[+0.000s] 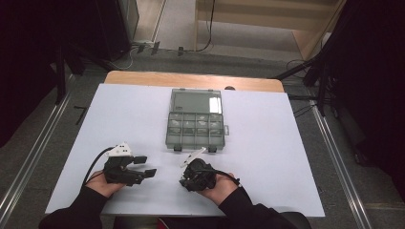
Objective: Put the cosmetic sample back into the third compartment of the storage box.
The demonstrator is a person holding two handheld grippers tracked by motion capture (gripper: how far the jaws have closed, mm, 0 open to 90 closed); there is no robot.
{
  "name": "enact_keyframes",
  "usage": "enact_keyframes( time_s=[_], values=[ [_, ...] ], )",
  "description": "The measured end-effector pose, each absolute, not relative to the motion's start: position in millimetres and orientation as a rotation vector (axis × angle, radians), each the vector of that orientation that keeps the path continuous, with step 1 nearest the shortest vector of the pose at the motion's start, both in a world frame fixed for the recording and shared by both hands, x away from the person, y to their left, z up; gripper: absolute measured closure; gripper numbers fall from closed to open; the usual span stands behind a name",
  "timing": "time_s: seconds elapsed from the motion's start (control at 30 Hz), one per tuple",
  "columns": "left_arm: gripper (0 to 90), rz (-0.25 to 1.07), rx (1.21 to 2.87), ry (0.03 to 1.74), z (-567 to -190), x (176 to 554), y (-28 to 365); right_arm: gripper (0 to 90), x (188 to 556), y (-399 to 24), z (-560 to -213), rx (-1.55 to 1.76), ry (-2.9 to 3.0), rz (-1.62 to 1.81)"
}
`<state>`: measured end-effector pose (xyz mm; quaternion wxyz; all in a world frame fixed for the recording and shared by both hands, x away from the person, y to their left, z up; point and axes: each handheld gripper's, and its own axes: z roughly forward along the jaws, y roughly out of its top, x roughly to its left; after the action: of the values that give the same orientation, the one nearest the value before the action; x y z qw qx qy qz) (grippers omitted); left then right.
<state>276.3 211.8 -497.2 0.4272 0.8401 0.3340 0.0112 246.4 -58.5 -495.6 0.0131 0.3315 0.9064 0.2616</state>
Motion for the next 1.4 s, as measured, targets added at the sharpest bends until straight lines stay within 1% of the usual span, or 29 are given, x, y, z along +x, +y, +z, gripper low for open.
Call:
enact_keyframes(
  time_s=[0.07, 0.1, 0.53, 1.4],
  values=[
    [30.7, 0.027, 2.100, 0.834, -497.2, 276.4, 211.7, 81.1, 246.5, -59.1, -495.7, 1.025, 2.824, 0.812],
    [30.7, 0.025, 2.101, 0.833, -497.1, 276.4, 211.7, 81.7, 246.6, -59.0, -495.6, 1.035, 2.826, 0.811],
    [30.7, 0.027, 2.098, 0.829, -496.8, 277.0, 212.2, 82.2, 253.8, -64.8, -493.8, 1.094, 2.870, 0.882],
    [30.7, 0.003, 2.115, 0.784, -497.1, 284.7, 200.0, 82.3, 263.9, -100.4, -482.5, 1.264, 2.791, 1.018]
  ],
)
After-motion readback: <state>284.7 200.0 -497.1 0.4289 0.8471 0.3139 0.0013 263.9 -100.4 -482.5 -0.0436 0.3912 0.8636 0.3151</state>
